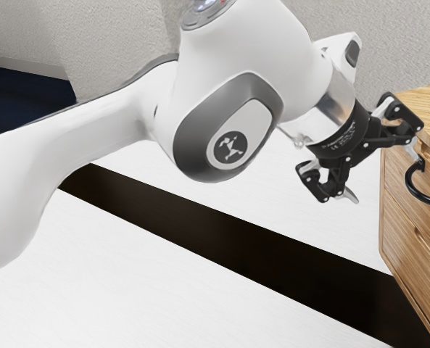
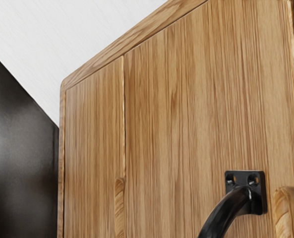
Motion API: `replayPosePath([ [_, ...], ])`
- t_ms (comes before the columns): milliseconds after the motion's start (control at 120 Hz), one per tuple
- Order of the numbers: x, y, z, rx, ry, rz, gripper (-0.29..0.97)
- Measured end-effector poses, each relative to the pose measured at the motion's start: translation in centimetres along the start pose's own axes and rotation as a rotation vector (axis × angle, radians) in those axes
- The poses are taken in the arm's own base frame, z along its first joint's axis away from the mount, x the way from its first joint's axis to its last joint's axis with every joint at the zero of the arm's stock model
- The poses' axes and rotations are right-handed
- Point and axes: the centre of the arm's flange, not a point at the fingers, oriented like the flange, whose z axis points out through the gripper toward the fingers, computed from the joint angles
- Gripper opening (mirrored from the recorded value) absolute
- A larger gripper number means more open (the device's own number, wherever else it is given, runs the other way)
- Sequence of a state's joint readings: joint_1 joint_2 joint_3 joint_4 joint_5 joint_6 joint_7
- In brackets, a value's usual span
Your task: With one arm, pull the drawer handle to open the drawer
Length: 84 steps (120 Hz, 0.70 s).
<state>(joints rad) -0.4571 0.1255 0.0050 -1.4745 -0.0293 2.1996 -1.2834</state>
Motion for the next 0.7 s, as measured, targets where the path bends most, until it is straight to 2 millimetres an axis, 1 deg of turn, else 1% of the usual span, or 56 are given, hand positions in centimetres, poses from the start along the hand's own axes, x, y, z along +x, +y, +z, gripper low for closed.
replayPosePath([
  [125, 0.0, 0.3, 0.8, -0.014, 0.004, -0.024, 0.68],
  [267, -1.8, 0.7, 1.1, -0.033, -0.008, -0.025, 0.68],
  [342, -2.1, -0.1, 2.1, -0.021, -0.013, -0.035, 0.68],
  [408, -2.2, -0.8, 2.2, -0.022, -0.013, -0.046, 0.68],
  [483, -2.1, -1.0, 2.2, -0.030, -0.010, -0.056, 0.68],
  [592, -2.7, -1.3, 3.2, -0.023, -0.017, -0.062, 0.68],
  [700, -3.1, -1.4, 3.8, -0.022, -0.021, -0.068, 0.68],
])
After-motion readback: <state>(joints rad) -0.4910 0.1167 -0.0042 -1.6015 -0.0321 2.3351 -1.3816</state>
